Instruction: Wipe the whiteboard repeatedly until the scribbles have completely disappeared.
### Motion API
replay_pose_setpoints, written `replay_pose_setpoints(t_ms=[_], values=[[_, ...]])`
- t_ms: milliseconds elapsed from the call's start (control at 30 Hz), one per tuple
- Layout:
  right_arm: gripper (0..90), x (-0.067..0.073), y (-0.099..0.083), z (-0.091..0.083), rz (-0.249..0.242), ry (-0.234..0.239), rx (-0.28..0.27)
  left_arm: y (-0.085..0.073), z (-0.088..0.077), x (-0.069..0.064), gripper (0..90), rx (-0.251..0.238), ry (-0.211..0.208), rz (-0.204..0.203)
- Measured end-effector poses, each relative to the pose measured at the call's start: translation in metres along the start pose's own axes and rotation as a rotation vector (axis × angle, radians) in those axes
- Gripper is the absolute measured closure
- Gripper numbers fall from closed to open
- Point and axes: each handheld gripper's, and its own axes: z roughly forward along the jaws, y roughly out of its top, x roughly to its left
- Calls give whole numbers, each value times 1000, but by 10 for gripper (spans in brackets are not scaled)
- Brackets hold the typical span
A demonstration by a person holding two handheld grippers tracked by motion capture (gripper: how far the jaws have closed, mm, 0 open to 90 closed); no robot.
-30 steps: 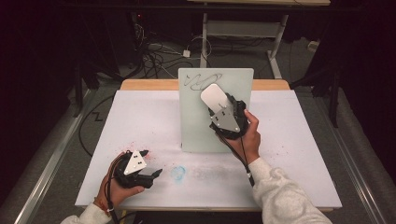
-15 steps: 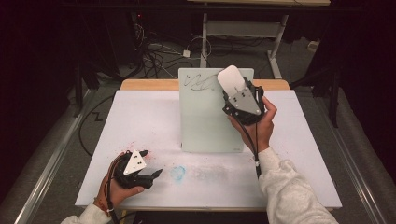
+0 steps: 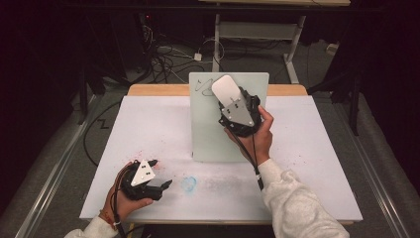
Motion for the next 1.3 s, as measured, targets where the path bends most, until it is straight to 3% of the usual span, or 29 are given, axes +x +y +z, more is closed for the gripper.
replay_pose_setpoints(t_ms=[200,367,600,833,900,1067,1300], values=[[308,20,-1,1,-40,38,2,0,0,0,186,-2,-1,-1],[308,26,-2,1,-54,46,1,0,-1,0,185,-3,0,-1],[308,22,1,2,-81,62,-3,0,0,0,185,0,0,2],[308,8,19,9,-43,10,-17,-1,0,1,185,-1,-7,-1],[308,5,25,11,-29,15,-17,-1,0,2,185,-1,-3,-1],[308,15,30,14,-43,11,-18,-1,0,2,185,-3,-5,0],[308,41,26,14,-82,48,-15,-1,-1,1,186,-6,-1,1]])
